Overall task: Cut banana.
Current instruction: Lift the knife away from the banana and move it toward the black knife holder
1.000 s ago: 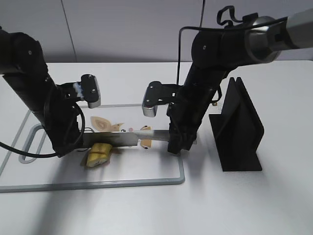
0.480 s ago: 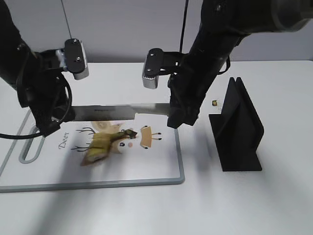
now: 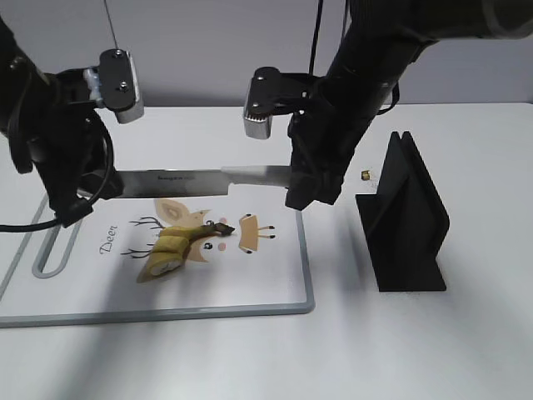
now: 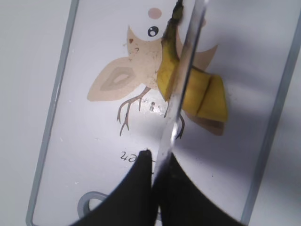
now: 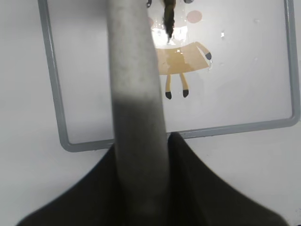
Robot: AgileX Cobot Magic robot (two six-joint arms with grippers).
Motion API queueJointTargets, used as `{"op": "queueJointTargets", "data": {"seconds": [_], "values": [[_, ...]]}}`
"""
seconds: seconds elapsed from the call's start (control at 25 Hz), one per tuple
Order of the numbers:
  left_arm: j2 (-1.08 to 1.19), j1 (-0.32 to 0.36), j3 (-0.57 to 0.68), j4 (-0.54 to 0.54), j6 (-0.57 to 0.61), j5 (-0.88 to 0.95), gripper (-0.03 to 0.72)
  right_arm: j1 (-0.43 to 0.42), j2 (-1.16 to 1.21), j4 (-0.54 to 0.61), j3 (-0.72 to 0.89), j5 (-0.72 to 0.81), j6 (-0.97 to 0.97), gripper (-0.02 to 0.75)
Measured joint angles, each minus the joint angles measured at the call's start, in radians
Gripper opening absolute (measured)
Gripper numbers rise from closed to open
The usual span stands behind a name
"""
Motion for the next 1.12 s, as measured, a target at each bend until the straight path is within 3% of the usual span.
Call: {"op": "queueJointTargets", "data": {"seconds": [0.16,0.48,0.72,0.92,1.12], "values": [[-0.021,0.000,0.000,-0.008,-0.010,0.009,0.064,0.001,-0.009,0.000,0.000,0.015,0.002,0.190],[-0.084,-0.003,0.000,-0.066,-0.035,-0.002,0.346,0.002,-0.010,0.019,-0.001,0.032,0.048,0.161],[-0.133,-0.003,0.000,-0.063,-0.060,-0.011,0.436,0.002,-0.046,0.018,-0.001,0.038,0.053,0.162],[-0.188,0.014,-0.014,0.002,-0.272,-0.045,0.565,0.002,-0.110,0.018,-0.002,0.054,0.055,0.162],[-0.212,0.093,-0.107,0.125,-0.612,0.007,0.597,0.002,-0.152,0.018,-0.002,0.096,0.087,0.161]]}}
